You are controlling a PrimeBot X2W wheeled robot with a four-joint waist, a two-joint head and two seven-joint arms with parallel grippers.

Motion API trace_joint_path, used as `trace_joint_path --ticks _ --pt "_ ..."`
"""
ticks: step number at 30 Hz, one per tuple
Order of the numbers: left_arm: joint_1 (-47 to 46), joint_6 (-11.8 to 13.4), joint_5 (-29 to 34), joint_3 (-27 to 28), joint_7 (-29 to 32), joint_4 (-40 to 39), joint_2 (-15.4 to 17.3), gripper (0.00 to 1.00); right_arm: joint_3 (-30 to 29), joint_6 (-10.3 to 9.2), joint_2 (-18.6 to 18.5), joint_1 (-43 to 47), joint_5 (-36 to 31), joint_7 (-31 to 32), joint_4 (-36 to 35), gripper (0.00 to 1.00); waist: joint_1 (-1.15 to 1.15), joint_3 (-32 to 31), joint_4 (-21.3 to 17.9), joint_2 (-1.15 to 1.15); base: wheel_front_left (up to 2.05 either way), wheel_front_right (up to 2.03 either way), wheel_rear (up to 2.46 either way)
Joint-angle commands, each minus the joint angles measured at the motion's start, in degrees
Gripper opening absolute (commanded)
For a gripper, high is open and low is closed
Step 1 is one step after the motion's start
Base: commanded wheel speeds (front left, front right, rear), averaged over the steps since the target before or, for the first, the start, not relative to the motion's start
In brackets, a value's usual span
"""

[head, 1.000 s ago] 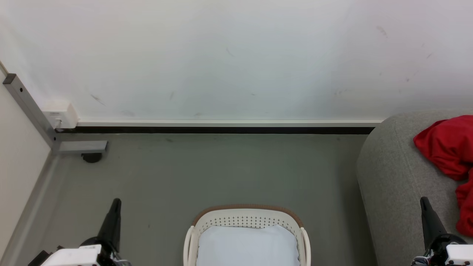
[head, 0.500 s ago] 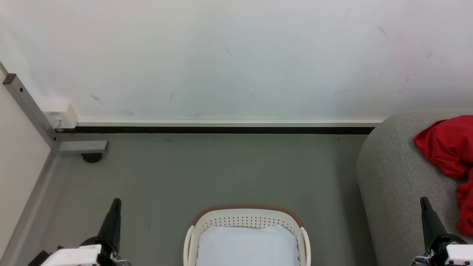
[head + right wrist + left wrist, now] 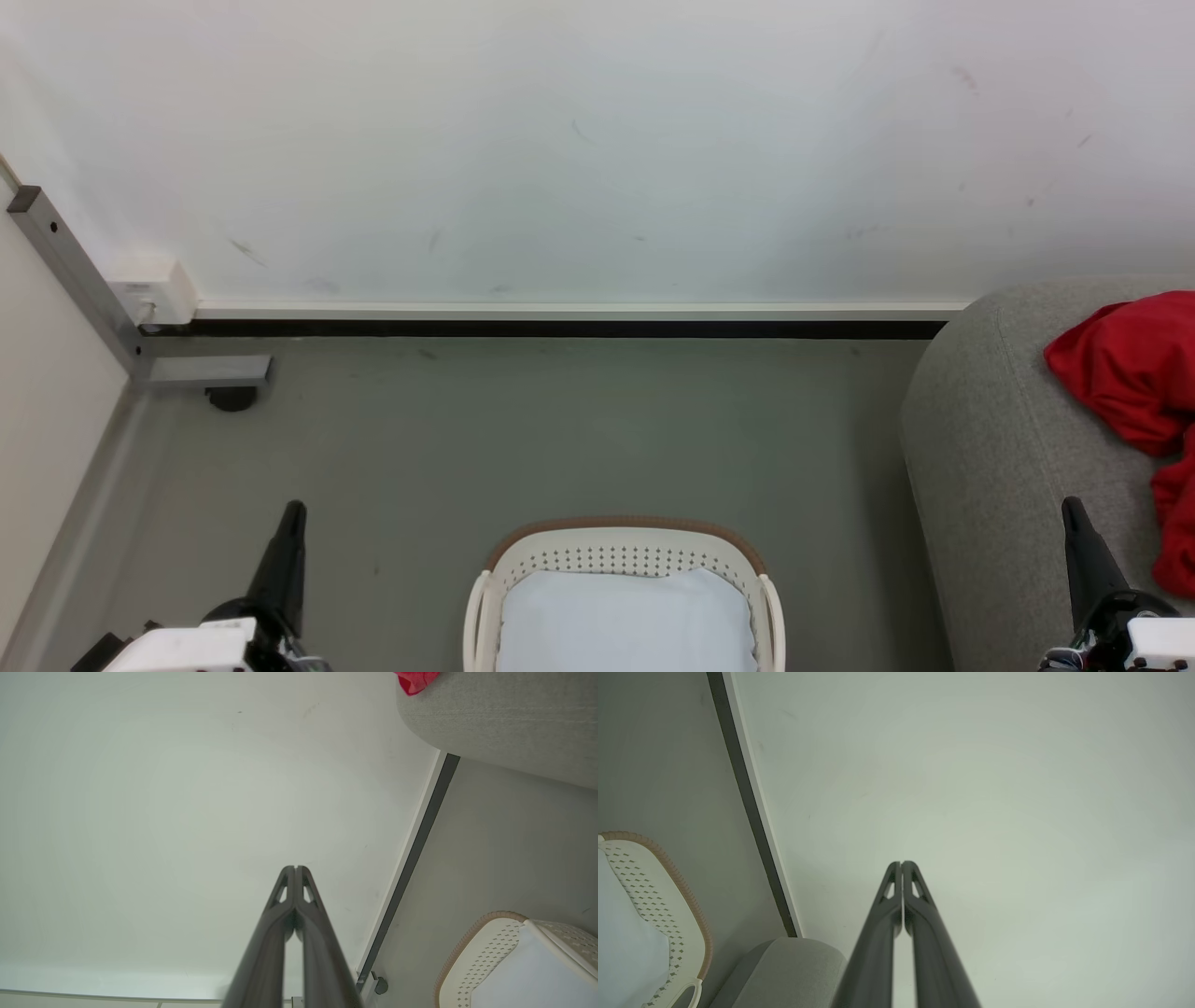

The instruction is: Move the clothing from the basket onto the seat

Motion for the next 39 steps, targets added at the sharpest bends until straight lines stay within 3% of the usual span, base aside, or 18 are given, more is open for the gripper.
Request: trace_joint_path --ticks 1,39 --pt "-0.48 -0.34 -0.71 0.13 0.22 -0.16 0.44 0.00 -0.24 -0.12 0.02 -0.66 -0.16 0.22 -0.23 0.00 0.00 0.00 0.00 0.00 0.00 0.00 0.00" --pt "-0.47 -0.34 -0.71 0.13 0.22 -0.17 0.44 0.00 -0.27 -0.12 0.05 -0.67 -0.22 0.25 -0.23 0.00 0.00 0.00 0.00 0.00 0.00 0.00 0.00"
